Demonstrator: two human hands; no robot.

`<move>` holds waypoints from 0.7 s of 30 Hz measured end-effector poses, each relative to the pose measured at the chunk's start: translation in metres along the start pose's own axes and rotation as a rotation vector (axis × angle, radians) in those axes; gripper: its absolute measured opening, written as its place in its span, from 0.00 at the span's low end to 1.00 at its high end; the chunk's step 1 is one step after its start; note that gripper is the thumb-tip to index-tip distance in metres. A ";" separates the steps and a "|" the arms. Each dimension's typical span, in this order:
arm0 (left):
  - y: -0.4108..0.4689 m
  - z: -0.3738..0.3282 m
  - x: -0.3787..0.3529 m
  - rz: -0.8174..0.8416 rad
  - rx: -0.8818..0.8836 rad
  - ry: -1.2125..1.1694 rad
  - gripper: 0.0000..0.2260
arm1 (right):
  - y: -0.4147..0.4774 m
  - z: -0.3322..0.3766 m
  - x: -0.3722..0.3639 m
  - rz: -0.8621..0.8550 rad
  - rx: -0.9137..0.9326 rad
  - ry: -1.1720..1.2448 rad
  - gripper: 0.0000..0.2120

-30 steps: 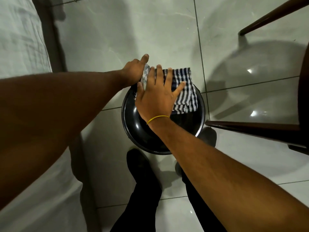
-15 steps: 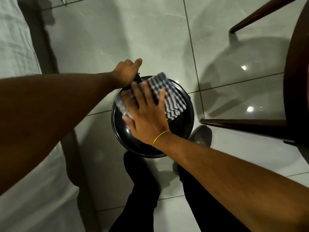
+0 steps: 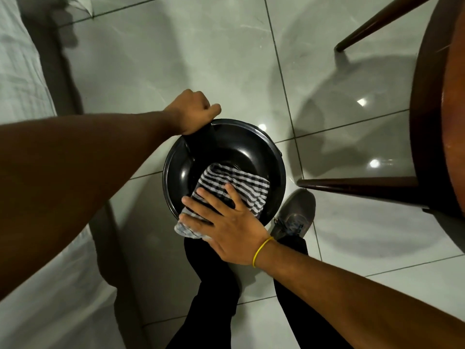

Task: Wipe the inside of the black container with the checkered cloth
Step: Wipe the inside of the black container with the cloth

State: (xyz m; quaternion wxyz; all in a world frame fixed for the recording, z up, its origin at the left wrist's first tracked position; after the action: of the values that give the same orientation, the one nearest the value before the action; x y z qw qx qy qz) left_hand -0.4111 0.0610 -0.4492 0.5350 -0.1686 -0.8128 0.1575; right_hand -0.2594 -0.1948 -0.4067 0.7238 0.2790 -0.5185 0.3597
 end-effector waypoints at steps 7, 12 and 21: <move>-0.003 -0.010 0.002 -0.137 -0.128 0.085 0.28 | -0.029 -0.015 0.011 -0.047 -0.381 -0.030 0.42; -0.026 -0.023 0.014 -0.389 -0.213 0.142 0.22 | -0.017 -0.015 0.022 -0.042 -0.573 0.056 0.40; -0.177 -0.047 -0.014 -0.449 -0.046 0.133 0.22 | 0.003 -0.082 0.091 -0.037 -0.642 0.128 0.33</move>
State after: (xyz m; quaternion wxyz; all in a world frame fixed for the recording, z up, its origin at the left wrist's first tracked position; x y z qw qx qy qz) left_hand -0.3812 -0.1000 -0.3654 0.6051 -0.0056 -0.7961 0.0046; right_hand -0.1985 -0.1080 -0.3450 0.8124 0.0228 -0.5538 0.1812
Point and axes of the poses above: each hand's wrist, its own y-axis towards the middle knuckle, its own x-axis out of the back of the hand, z = x × y, the point moved 5 cm from there along y, towards the middle knuckle, and after that the axes turned 11 degrees about -z, right-handed, at the moved point
